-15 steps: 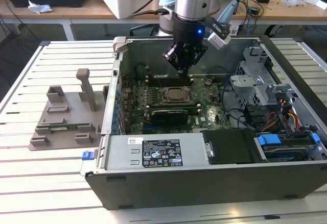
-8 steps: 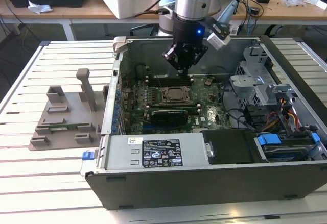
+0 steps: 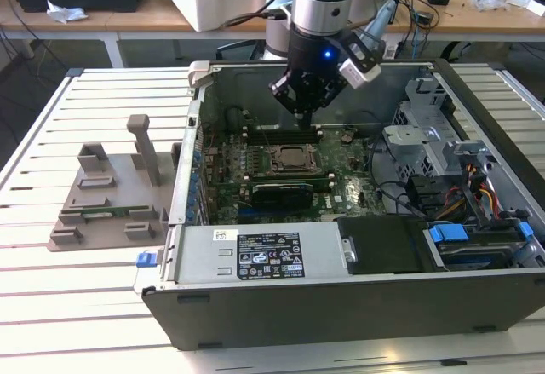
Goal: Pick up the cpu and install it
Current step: 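Install the first cpu locking lever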
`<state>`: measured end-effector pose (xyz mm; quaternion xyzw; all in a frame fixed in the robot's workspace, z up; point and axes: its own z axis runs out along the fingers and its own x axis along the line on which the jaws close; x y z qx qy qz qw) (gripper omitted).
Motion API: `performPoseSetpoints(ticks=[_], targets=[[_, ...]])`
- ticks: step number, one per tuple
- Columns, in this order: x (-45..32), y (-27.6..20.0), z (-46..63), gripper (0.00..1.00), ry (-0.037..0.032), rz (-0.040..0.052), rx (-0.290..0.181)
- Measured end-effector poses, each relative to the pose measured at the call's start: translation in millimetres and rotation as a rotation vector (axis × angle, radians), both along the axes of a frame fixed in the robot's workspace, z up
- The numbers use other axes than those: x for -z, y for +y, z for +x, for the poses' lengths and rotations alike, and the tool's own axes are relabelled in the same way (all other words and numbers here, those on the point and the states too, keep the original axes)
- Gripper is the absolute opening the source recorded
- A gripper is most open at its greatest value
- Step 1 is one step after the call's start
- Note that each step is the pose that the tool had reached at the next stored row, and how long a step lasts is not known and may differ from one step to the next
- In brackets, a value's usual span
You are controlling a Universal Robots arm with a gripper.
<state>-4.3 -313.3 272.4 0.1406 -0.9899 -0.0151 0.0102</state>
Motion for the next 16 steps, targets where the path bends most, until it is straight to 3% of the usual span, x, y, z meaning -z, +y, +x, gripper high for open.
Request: performPoseSetpoints(ticks=[5,10,16], targets=[[-0.1,-0.1,0.0,0.11,0.0001,-0.0002,0.074],[-1.0,-0.1,0.0,0.11,0.0001,-0.0003,0.077],[-11.5,-0.1,0.0,0.11,0.0001,-0.0002,0.077]])
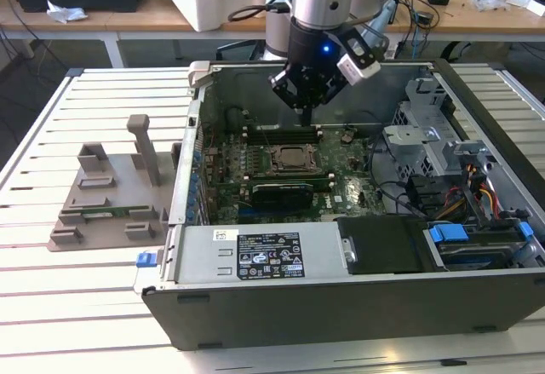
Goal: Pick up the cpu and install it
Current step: 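Install the first cpu locking lever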
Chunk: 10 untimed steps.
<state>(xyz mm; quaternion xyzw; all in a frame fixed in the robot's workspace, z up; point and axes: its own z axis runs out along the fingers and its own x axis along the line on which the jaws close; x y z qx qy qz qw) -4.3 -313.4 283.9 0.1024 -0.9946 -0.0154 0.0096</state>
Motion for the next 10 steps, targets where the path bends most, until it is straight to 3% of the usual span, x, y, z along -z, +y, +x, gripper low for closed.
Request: performPoseSetpoints(ticks=[5,10], targets=[[-4.7,0.0,0.0,0.11,-0.0001,0.0,0.015],[-4.9,0.0,0.0,0.11,0.0,-0.0129,0.08]])
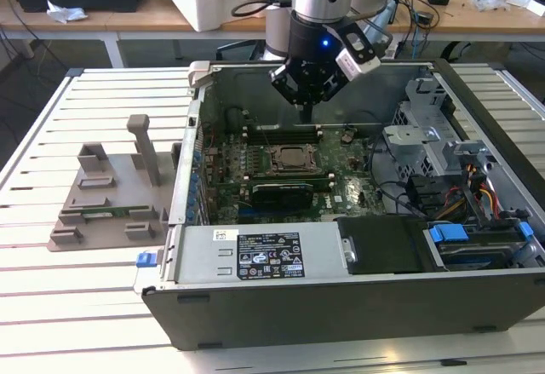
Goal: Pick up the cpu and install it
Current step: 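Install the first cpu locking lever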
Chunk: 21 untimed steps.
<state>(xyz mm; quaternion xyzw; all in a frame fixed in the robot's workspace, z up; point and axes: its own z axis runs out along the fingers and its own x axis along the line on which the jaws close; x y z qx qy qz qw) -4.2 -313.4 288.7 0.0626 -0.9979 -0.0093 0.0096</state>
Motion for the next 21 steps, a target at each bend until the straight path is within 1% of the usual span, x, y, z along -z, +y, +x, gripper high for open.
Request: performPoseSetpoints(ticks=[4,8,14,17,21], targets=[[0.0,0.1,0.0,0.11,0.0,-0.0001,0.001],[0.0,0.1,-4.2,0.11,-0.0001,-0.0001,0.0],[0.0,0.1,-7.5,0.11,0.0,0.0,0.0],[0.0,0.1,-12.9,0.11,-0.0001,0.0,0.001],[0.0,0.1,-17.5,0.11,-0.0001,0.0,0.0]])
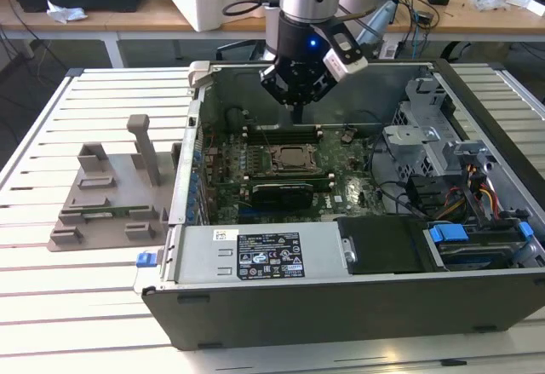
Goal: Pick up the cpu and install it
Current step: 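Install the first cpu locking lever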
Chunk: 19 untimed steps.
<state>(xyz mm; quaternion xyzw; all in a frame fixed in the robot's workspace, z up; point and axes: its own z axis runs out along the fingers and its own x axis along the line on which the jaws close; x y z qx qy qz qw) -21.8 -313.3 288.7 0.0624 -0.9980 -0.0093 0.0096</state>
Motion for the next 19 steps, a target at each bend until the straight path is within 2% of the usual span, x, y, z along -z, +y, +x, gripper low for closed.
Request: performPoseSetpoints(ticks=[9,19], targets=[[0.0,0.0,-13.5,0.11,0.0,0.0,0.0],[0.0,0.0,-23.3,0.11,0.0,0.0,0.0]])
